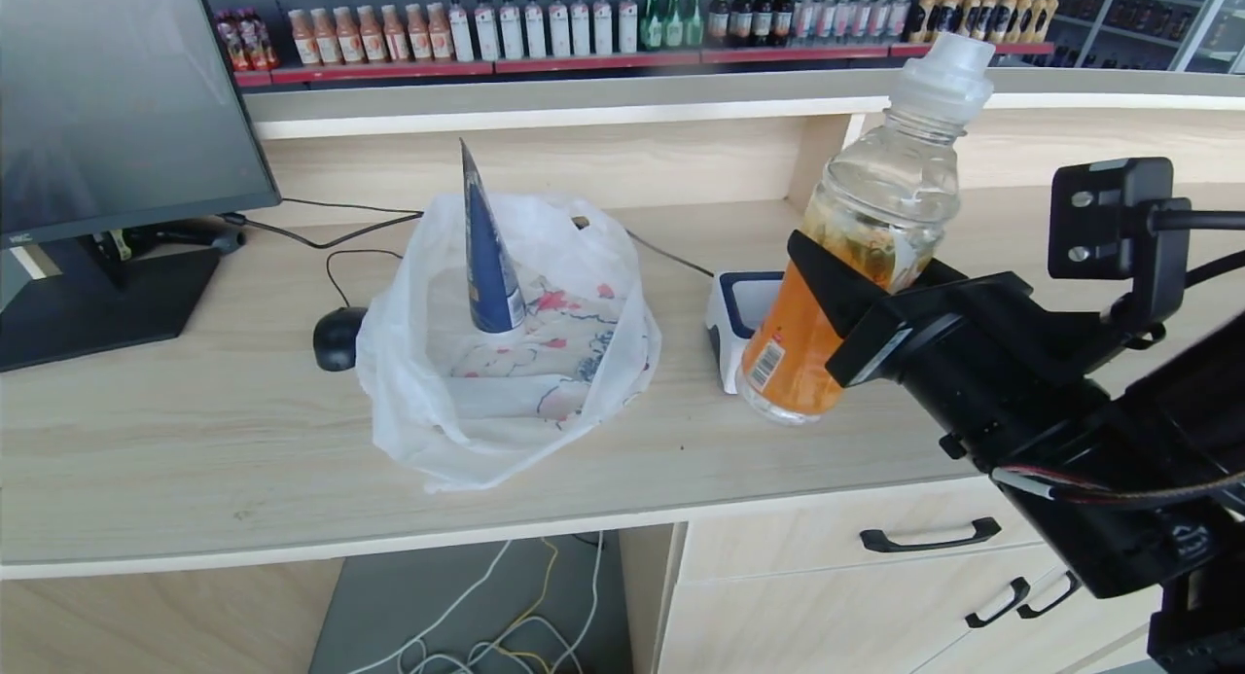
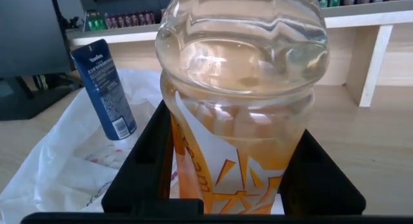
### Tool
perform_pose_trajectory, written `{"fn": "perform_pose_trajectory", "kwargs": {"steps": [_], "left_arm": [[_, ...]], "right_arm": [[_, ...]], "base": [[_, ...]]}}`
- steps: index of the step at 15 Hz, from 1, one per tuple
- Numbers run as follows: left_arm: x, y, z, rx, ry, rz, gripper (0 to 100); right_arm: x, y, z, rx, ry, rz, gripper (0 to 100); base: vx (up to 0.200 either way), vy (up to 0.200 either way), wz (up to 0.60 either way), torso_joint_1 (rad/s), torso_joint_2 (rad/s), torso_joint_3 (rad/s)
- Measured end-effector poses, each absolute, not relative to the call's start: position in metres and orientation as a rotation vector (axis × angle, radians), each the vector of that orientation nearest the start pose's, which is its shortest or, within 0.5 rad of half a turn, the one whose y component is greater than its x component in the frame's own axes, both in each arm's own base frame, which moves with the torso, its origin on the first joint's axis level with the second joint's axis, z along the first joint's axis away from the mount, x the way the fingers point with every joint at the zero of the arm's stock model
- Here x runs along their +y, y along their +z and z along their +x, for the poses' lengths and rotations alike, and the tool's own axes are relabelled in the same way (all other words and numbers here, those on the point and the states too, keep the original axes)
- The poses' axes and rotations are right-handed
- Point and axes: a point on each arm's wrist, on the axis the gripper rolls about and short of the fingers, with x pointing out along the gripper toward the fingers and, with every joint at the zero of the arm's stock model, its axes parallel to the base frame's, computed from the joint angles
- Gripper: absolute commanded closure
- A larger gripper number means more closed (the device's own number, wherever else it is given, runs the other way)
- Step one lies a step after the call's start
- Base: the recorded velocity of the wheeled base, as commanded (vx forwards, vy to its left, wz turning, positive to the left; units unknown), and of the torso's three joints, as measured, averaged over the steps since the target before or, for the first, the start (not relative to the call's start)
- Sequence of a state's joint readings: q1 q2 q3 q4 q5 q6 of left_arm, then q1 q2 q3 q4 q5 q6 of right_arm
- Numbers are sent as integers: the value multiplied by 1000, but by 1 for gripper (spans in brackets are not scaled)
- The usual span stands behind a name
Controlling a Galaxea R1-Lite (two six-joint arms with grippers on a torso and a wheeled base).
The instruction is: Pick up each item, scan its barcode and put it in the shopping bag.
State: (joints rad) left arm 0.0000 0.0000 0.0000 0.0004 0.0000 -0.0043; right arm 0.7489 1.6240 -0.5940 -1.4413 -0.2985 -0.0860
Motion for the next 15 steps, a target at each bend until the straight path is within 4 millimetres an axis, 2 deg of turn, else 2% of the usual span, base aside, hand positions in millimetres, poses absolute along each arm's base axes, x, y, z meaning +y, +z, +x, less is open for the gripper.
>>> {"fn": "perform_pose_trajectory", "kwargs": {"steps": [3, 10, 15], "left_arm": [[0, 75, -23, 1, 0, -4, 0], [0, 75, -23, 1, 0, -4, 0], [0, 75, -23, 1, 0, -4, 0]], "right_arm": [[175, 232, 199, -390, 417, 112, 100], [184, 245, 211, -430, 371, -54, 100], [193, 278, 232, -442, 328, -127, 100]], "base": [[0, 0, 0, 0, 0, 0], [0, 0, 0, 0, 0, 0], [0, 0, 0, 0, 0, 0]]}}
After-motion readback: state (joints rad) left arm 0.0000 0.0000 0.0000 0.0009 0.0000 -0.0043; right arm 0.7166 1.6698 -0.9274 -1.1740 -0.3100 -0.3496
